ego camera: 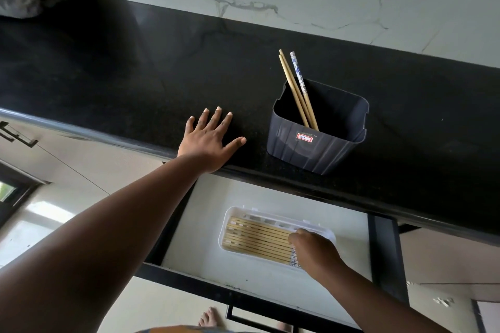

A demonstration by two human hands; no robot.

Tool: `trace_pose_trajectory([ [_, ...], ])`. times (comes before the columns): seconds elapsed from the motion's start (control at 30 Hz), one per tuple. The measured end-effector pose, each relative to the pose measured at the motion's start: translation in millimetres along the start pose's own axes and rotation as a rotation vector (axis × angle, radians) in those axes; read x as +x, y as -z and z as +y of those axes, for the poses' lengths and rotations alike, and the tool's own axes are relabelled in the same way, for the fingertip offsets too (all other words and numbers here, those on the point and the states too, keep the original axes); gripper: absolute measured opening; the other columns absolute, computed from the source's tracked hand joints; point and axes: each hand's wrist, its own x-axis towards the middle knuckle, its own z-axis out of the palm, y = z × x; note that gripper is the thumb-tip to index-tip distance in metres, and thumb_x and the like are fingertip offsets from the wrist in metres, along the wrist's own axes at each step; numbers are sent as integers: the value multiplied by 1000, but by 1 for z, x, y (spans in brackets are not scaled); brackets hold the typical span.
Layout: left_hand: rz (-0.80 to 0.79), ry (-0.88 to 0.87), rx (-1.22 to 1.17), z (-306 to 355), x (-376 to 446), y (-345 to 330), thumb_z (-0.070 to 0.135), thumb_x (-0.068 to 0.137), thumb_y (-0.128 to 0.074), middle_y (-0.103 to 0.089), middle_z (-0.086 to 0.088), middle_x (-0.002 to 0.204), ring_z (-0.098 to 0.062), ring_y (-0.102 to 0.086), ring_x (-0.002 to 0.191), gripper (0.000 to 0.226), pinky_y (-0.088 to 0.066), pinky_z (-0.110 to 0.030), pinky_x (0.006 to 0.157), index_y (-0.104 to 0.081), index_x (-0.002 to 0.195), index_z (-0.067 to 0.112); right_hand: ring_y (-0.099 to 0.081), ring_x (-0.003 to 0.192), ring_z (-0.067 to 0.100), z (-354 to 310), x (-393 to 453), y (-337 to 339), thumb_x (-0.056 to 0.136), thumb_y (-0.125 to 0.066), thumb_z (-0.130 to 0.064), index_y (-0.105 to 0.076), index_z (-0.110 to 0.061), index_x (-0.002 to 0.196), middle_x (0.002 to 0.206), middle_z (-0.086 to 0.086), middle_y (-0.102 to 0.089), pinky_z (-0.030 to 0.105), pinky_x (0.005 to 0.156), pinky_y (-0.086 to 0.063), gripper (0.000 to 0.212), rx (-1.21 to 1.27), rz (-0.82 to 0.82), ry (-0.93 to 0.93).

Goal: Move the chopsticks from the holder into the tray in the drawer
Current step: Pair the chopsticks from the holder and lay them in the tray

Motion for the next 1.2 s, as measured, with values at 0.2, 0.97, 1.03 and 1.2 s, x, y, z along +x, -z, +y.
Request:
trace_pose_trajectory([
  [0.2,-19,-8,6,-1,1,-1,83,78,1,2,2,164,-22,6,150,91,2,-48,119,-3,154,33,-64,88,9,-20,-4,77,88,-54,-25,-69,-25,96,98,-9,-70,26,78,-52,17,419,-52,37],
  [0.97,-330,57,-2,3,18,16,78,86,-19,23,2,160,-24,22,147,86,11,-48,117,13,152,32,-65,78,26,-9,72,277,85,-59,-16,-65,-9,93,87,9,-70,37,67,-53,12,535,494,-360],
  [1.03,-336,60,4,2,19,16,78,86,-19,23,2,160,-24,22,147,86,10,-48,117,13,152,32,-64,70,31,-2,79,273,82,-58,-8,-66,3,97,80,15,-70,37,61,-52,20,671,459,-386],
  [1.2,-340,66,7,2,21,12,80,84,-18,23,2,161,-24,22,147,88,10,-48,116,13,152,33,-44,64,17,7,86,269,88,-64,-13,-61,1,107,79,9,-52,29,59,-37,24,990,251,-409],
])
